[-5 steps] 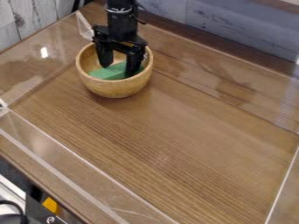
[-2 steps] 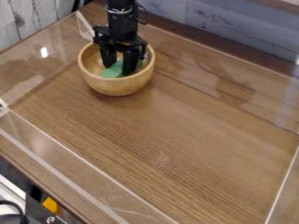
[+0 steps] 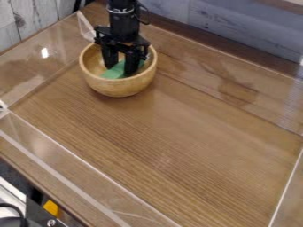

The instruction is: Remove the green block from inside the brown bowl and put it on the table

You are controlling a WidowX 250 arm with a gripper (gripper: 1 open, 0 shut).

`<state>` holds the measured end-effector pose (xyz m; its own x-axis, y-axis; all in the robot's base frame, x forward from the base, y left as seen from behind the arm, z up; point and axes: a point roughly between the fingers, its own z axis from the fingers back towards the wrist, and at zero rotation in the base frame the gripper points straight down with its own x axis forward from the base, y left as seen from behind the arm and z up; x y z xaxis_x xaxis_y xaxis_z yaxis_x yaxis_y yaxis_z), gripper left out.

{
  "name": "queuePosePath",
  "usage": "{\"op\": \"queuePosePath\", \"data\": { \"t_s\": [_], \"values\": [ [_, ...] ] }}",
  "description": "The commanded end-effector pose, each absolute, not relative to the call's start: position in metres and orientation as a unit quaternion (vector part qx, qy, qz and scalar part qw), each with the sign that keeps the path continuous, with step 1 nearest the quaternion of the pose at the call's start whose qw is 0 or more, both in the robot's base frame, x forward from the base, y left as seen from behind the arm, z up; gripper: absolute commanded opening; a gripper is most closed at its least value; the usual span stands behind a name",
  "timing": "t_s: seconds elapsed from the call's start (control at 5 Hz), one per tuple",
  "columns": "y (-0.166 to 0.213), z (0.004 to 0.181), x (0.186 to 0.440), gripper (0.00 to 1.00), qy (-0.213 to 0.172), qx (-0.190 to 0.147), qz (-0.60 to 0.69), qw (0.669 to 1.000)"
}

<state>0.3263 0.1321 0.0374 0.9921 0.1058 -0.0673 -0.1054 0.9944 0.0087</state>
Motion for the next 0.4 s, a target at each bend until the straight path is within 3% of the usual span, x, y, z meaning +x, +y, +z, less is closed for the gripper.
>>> {"op": "queuePosePath", "data": {
  "t_s": [0.0,0.2],
  "values": [
    [0.1376,0.0386,0.3282,0.0,0.024,0.004,0.07,0.997],
    [0.1378,0.0376,0.3285,0.0,0.023,0.003,0.073,0.997]
  ]
}}
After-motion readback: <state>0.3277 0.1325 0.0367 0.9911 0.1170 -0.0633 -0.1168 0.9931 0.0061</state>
